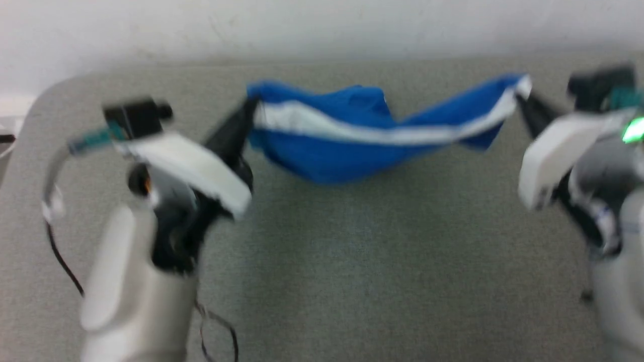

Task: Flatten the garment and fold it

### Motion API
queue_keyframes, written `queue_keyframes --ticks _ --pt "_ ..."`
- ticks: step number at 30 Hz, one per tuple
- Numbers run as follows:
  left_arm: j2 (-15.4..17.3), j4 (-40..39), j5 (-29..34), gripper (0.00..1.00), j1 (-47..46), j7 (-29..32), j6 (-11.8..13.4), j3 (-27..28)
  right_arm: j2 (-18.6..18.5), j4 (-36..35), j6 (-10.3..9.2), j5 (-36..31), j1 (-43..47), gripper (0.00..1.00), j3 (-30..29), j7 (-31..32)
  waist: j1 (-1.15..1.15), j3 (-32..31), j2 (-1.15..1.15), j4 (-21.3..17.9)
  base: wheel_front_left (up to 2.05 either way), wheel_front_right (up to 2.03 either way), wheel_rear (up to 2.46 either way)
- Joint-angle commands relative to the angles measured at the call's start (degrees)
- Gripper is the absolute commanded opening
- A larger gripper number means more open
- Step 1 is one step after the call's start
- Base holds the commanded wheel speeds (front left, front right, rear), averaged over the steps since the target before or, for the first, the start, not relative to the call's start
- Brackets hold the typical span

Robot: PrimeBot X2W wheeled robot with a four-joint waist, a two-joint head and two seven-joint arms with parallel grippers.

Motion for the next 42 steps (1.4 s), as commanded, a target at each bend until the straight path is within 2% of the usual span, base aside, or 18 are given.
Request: queue_keyframes --ticks 1,3,6,11,16,22,26,32,35,37,42 --pt "0.69 -0.39 -0.11 0.00 -2.94 0.78 0.70 0.75 -0.86 0.76 -0.05 0.60 -3.41 0.00 0.59 0.43 0.00 3.68 0.00 -1.96 0.00 0.00 0.00" --pt "1.66 0.11 -0.27 0.00 -8.84 2.84 2.31 2.02 -2.46 3.74 -0.05 1.87 -11.10 0.00 2.44 1.50 0.00 6.38 0.00 -3.24 0.00 0.00 0.00" --pt "3.73 2.55 0.90 0.00 -17.53 4.37 4.46 3.65 -2.90 9.87 -0.05 2.51 -22.49 0.00 4.66 1.36 0.00 9.99 0.00 -5.21 0.00 0.00 0.00" --pt "5.05 7.75 4.79 0.00 -30.97 1.20 7.39 4.97 -2.28 19.87 -0.05 -0.52 -38.57 0.00 4.33 -4.02 0.00 14.74 0.00 -6.74 0.00 0.00 0.00" --pt "4.24 11.07 7.11 0.00 -41.77 -7.34 8.29 6.60 -1.37 27.21 -0.05 -4.85 -49.90 0.00 1.90 -11.40 0.00 17.37 0.00 -7.24 0.00 0.00 0.00" --pt "3.66 13.63 6.32 0.00 -46.42 -15.17 7.05 9.20 -0.38 32.16 -0.05 -7.85 -56.02 0.00 -0.10 -19.22 0.00 17.44 0.00 -6.94 0.00 0.00 0.00" --pt "4.20 15.58 6.20 0.00 -41.89 -15.55 5.00 8.38 0.09 34.68 -0.05 -5.89 -52.97 0.00 2.00 -19.24 0.00 16.20 0.00 -6.14 0.00 0.00 0.00" --pt "4.71 17.20 8.17 0.00 -25.43 -13.47 2.49 3.74 -2.12 33.06 -0.05 2.31 -37.40 0.00 7.80 -16.03 0.00 11.52 0.00 -3.82 0.00 0.00 0.00" --pt "4.32 16.81 7.90 0.00 -16.14 -11.69 1.25 1.43 -4.66 28.96 -0.05 7.56 -26.99 0.00 9.64 -13.34 0.00 8.64 0.00 -2.34 0.00 0.00 0.00" --pt "4.33 15.66 7.76 0.00 -10.20 -10.58 0.90 0.20 -7.37 25.07 -0.05 8.69 -19.53 0.00 10.17 -11.16 0.00 6.87 0.00 -1.30 0.00 0.00 0.00" --pt "5.12 12.12 6.83 0.00 4.90 -6.02 0.85 -2.42 -9.36 15.70 -0.05 11.46 -0.59 0.00 6.22 -6.46 0.00 2.23 0.00 0.01 0.00 0.00 0.00"
